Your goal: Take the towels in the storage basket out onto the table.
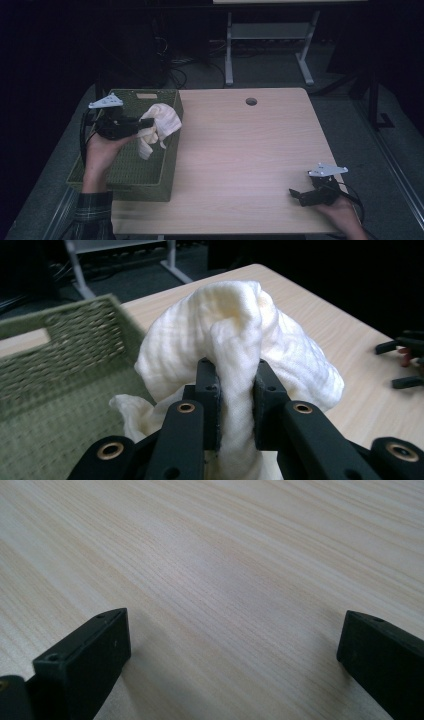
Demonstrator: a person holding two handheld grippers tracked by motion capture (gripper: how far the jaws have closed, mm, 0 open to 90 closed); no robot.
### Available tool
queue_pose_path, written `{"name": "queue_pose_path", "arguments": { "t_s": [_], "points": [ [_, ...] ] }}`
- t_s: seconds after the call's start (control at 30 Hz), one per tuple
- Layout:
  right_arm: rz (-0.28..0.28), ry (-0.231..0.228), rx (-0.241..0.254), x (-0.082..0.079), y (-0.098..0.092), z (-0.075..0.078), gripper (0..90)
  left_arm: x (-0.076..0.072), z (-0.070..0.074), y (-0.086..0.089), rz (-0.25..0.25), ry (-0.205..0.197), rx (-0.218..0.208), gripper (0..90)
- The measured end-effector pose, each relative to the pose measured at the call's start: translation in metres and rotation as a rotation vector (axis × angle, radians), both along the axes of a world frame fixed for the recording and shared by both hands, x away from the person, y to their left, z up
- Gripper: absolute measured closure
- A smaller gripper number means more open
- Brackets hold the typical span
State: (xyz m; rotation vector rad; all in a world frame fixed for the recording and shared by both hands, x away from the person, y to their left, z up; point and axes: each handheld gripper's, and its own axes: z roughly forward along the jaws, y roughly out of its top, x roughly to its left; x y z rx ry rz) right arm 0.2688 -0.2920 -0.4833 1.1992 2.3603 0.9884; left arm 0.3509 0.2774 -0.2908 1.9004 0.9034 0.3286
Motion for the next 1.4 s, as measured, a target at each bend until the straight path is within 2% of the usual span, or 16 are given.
{"name": "queue_pose_path", "arguments": {
  "t_s": [0.33,0.63,0.67,1.17,1.4],
  "points": [
    [-0.001,0.001,0.001,0.000,0.000,0.000,0.5,-0.002,0.009,-0.031,-0.063,-0.012,-0.010,77.1],
    [0.000,0.000,0.000,0.000,0.000,0.000,0.5,0.000,0.005,-0.067,-0.133,0.001,0.015,77.2],
    [0.000,0.000,0.000,0.000,0.000,0.000,0.5,0.000,0.003,-0.074,-0.152,0.004,0.017,77.2],
    [0.000,0.000,0.001,0.000,0.000,0.000,0.5,-0.006,-0.011,-0.124,-0.236,0.028,0.032,77.3],
    [0.001,0.000,0.000,0.000,0.000,0.000,0.5,-0.011,-0.024,-0.150,-0.279,0.052,0.054,77.3]
  ]
}}
